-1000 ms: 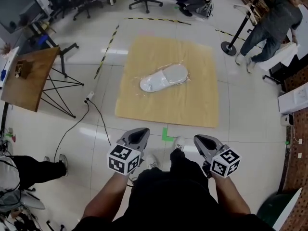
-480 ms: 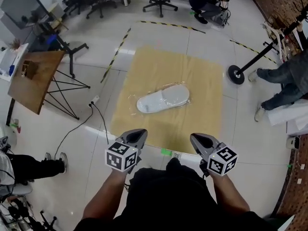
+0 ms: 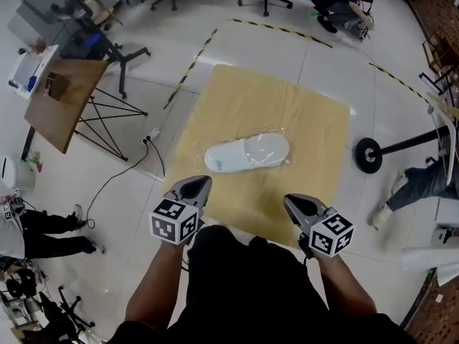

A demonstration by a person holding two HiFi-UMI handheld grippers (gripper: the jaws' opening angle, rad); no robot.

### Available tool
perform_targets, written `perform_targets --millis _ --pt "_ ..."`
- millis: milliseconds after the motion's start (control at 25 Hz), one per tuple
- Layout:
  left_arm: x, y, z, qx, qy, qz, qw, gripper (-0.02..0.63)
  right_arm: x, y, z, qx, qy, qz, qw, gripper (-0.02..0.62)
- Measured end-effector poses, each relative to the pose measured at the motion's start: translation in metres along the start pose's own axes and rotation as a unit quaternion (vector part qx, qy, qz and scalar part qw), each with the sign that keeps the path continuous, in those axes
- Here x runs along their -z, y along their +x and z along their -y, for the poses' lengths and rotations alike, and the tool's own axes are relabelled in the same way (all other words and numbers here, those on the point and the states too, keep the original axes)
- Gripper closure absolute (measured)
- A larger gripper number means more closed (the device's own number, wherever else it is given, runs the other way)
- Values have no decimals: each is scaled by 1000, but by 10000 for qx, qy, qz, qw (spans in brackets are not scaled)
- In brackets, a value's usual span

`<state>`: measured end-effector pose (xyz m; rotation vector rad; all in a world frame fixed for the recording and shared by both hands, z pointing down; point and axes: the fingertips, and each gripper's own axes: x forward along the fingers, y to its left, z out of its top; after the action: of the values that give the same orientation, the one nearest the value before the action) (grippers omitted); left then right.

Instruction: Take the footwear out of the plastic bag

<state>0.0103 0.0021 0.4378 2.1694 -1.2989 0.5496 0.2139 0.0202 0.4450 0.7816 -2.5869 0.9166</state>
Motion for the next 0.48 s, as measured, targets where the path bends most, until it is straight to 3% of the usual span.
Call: perform_targets --millis 200,320,480 --pt "16 14 -65 -427 79 -290 9986 600 4 28 14 106 200 -54 9997 594" --pt "29 28 -92 -474 463 -678 9955 600 6 40 9 203 308 -154 9992 594" --pt "45 58 -117 -198 1262 -1089 9858 598 7 69 5 368 231 -359 9984 594"
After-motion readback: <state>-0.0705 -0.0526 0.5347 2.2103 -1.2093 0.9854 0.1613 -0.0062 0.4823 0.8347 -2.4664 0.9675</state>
